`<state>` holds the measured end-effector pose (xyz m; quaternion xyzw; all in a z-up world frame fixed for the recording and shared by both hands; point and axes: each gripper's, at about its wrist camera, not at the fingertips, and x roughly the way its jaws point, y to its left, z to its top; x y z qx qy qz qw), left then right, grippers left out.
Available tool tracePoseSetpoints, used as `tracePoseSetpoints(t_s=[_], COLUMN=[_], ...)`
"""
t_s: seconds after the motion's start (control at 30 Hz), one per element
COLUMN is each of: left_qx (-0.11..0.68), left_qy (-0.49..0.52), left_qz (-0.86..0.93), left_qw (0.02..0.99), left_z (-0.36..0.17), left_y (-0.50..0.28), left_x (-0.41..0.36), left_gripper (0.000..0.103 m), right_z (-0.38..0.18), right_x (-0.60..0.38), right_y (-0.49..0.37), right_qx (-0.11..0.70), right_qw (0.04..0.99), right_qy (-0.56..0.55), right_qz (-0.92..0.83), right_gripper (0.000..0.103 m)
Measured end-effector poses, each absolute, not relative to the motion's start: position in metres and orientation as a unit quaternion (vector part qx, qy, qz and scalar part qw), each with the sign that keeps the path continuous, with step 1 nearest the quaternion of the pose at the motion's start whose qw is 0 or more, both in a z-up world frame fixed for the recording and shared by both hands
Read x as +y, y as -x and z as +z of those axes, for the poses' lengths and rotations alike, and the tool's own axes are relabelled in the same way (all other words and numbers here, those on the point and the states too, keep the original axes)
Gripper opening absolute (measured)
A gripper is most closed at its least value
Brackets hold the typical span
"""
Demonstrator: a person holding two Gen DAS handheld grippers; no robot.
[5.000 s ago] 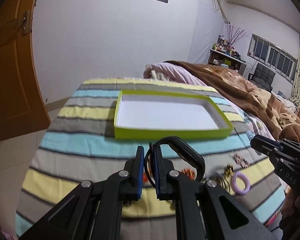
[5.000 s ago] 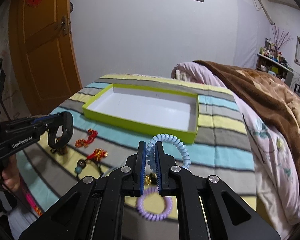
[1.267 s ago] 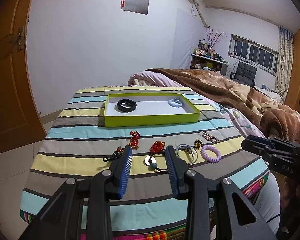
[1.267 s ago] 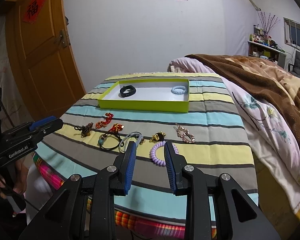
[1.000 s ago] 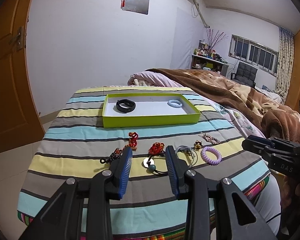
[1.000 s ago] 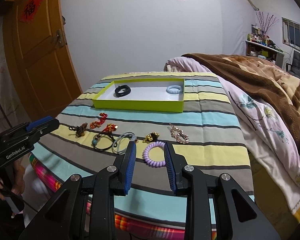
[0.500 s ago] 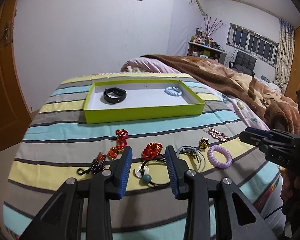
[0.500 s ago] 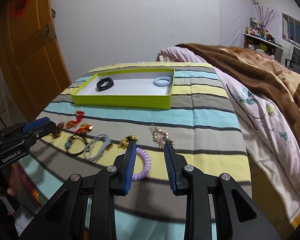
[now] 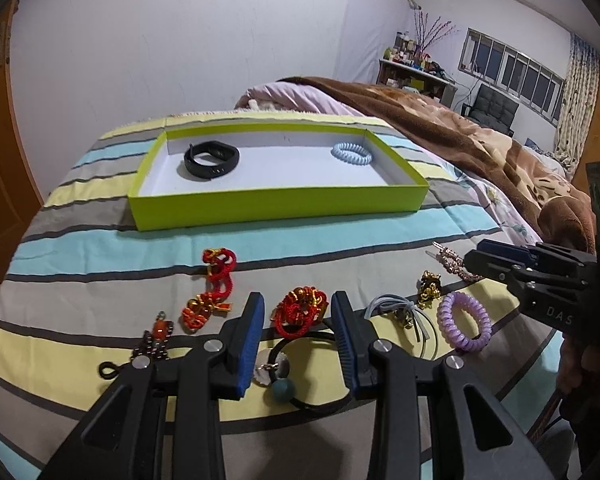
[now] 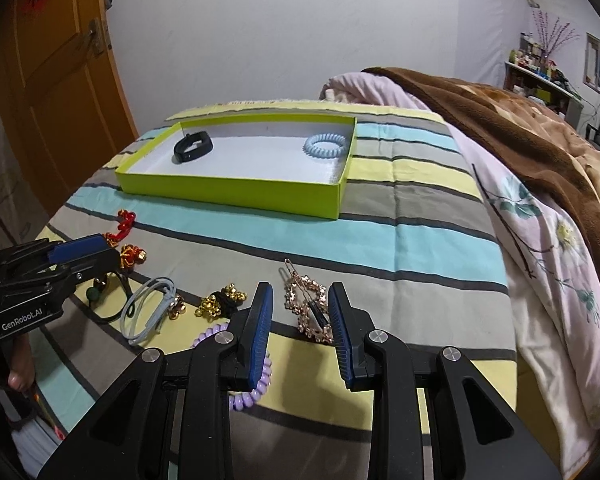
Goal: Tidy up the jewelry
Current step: 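Grasp the rose-gold hair clip with the right tool while the left grasps the red knotted ornament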
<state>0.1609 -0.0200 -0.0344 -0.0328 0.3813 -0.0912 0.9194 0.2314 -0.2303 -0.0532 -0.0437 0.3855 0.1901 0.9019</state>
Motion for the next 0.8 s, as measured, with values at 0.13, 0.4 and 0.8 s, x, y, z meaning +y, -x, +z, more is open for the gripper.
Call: tracePoseSetpoints(t_s=[0.13,0.4,0.8], left_qx=[0.390,0.406,0.418], left_qy=[0.028,0.034,0.032], left_qz=[-0.093,-0.098,-0.083], left_qw=[0.916,0.908,0.904], left_z=[-0.039,-0.044,-0.046], left_y=[-0.167,-0.176,-0.181], left_x=[-0.023,-0.025,-0.025], left_gripper=[0.036,0.036,0.022], right_z=[-0.060,-0.062,-0.062], right_x=[-0.228,-0.227,-0.225], right_y=[-0.238,-0.243,-0.242], right_qx=[0.397,0.407,0.405], right_qw=[0.896,0.892,0.892], right_qy=[0.047,0.054,0.058], right_qz=[0.192,0.191,0.191], right_gripper=[0.023,0.013,0.004])
